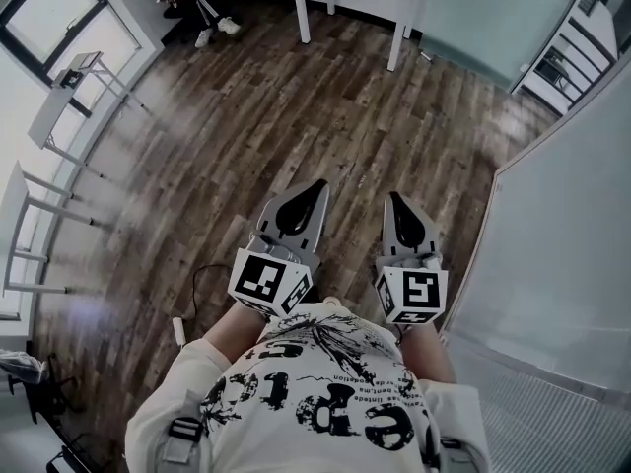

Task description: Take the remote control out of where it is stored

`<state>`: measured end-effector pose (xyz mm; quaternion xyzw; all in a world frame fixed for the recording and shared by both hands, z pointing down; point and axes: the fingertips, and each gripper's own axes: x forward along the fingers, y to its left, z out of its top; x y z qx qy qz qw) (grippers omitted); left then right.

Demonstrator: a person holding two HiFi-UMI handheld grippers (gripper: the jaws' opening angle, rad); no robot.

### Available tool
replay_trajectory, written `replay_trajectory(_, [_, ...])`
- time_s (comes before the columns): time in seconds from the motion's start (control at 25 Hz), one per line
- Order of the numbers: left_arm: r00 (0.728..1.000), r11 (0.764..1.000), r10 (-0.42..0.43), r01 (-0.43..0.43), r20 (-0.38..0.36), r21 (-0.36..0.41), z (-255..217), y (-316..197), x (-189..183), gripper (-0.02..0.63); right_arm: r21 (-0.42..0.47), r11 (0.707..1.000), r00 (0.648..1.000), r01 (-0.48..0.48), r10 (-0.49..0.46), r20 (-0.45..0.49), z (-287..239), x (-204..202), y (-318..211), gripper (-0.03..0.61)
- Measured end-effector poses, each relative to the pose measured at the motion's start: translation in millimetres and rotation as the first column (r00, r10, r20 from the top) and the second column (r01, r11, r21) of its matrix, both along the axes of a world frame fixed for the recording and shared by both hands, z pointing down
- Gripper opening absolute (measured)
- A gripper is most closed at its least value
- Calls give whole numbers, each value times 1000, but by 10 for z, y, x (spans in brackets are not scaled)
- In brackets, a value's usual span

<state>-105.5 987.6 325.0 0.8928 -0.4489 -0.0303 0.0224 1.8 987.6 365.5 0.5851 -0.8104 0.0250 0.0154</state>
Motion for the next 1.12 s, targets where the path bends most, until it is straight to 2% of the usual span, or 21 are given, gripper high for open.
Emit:
replay_trajectory(0.32, [999,1000,-5,4,-42,-18,-21,-835,-331,8,-12,1000,1000,-13,12,-17,-11,-267,-703,0])
replay_trajectory(0.52, [999,1000,-19,19,-28,-13,-117,-1620,-597,8,-32,999,1000,-28,28,-8,-95,-523,-1479,0])
replay_trajectory(0.92, [998,998,52,-52,-19,-29,-138,-3129,-1061,8,-31,997,998,-66,66,-5,-174,-1043,-2934,0])
replay_trajectory(1.0, [997,997,64,-66,-33,-38,-133,-3368,-1159,8,-35,998,999,-54,54,-6,-172,-1195,-3194,0])
replay_trajectory(1.12, [998,997,33,-36,-52,-64,-53,-3704,-1313,8,-51,999,1000,-13,12,-12,-141,-1439,-3496,0])
